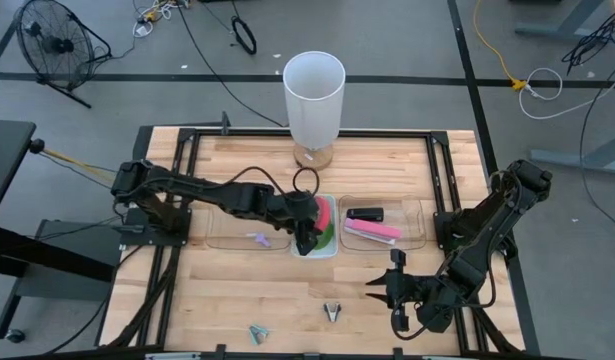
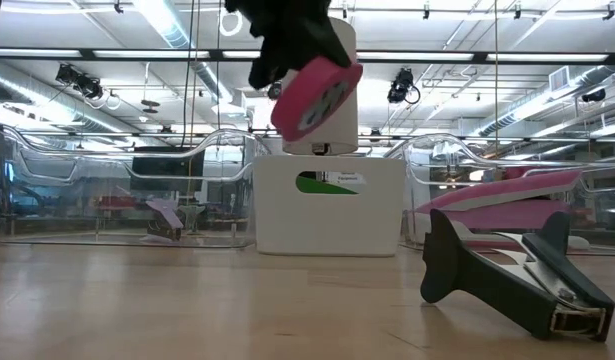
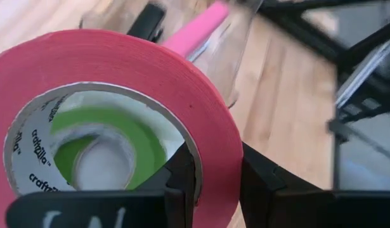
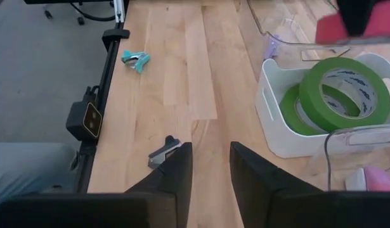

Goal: Pick and place Stapler, Stapler remover, tape
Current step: Put the pink tape into the white bin, then put the blue staple remover into the left transparent bin

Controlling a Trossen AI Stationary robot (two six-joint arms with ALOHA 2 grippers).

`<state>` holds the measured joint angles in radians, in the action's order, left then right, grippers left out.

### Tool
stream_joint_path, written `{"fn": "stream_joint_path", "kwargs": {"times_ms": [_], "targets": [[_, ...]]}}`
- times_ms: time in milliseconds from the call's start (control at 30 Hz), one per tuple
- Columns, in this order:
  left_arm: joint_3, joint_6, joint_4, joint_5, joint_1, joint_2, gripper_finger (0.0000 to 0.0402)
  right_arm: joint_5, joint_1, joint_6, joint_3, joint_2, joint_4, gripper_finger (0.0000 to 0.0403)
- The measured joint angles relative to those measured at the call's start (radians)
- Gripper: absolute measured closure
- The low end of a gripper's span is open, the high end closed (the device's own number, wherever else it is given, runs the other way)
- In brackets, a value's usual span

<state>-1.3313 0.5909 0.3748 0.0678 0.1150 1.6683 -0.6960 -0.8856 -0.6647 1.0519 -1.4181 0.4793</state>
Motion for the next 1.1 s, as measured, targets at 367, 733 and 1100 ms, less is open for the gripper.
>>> {"fn": "stream_joint_path", "kwargs": {"times_ms": [367,733,1100], "targets": [[0.001,0.024,0.003,-0.046,-0.019,0.074,0.0319,0.005,0.000,0.000,0.000,0.000,0.000,0.0296],[0.001,0.078,0.020,-0.046,-0.024,0.085,0.0272,0.005,0.000,0.000,0.000,0.000,0.000,0.0296],[0.001,0.078,-0.073,-0.047,-0.026,0.085,0.0203,0.005,0.000,0.002,0.000,0.000,0.004,0.0296]]}}
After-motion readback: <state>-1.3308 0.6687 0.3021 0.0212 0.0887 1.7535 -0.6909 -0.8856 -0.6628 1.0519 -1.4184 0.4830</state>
